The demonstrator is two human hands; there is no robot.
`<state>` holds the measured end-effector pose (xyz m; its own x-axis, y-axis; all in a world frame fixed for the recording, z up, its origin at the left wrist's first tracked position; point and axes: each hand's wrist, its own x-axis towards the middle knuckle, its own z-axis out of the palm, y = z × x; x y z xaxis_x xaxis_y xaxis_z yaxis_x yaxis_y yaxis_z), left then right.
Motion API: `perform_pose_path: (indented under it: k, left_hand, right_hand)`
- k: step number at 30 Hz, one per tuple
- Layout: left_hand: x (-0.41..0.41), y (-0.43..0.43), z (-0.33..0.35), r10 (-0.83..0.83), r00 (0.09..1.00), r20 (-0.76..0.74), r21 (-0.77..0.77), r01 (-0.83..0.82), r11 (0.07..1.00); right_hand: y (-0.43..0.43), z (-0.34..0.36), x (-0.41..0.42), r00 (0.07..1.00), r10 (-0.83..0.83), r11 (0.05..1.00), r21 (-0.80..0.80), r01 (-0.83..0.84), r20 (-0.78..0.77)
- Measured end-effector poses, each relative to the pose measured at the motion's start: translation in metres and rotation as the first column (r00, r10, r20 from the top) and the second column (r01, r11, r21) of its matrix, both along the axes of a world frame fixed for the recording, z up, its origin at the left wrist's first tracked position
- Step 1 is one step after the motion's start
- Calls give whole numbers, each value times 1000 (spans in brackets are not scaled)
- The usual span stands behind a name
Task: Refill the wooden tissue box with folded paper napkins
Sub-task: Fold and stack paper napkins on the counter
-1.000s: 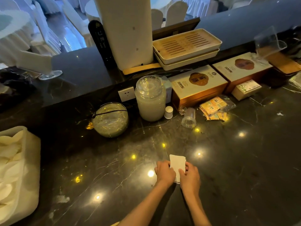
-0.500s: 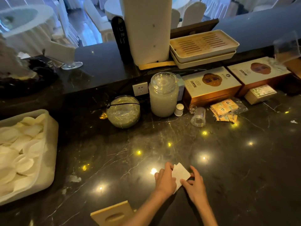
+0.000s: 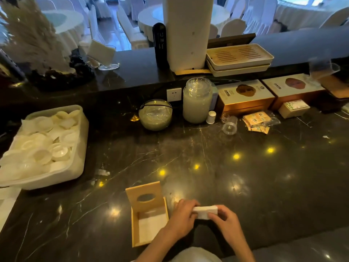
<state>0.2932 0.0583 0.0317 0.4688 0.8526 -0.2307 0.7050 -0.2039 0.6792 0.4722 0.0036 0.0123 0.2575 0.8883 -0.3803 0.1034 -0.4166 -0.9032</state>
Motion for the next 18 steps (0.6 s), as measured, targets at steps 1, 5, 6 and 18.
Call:
perform_pose_path:
  k: [1, 5, 6, 18]
  left_hand:
    - [-2, -8, -3, 5, 1000, 12, 10, -5, 1000]
    - [-4, -30, -5, 68, 994, 90, 44, -73, 996]
    - [-3, -34, -6, 71, 992, 106, 57, -77, 995]
    - [9, -57, -36, 9, 993, 114, 63, -16, 998]
  right_hand:
    - [-8, -1, 0, 1000, -9, 1000, -11, 9, -10]
    - [-27, -1, -3, 999, -16, 1000, 20, 15, 43]
    - [-30, -1, -4, 998, -14, 999, 43, 11, 63]
    - [-49, -31, -11, 982, 20, 999, 33, -26, 186]
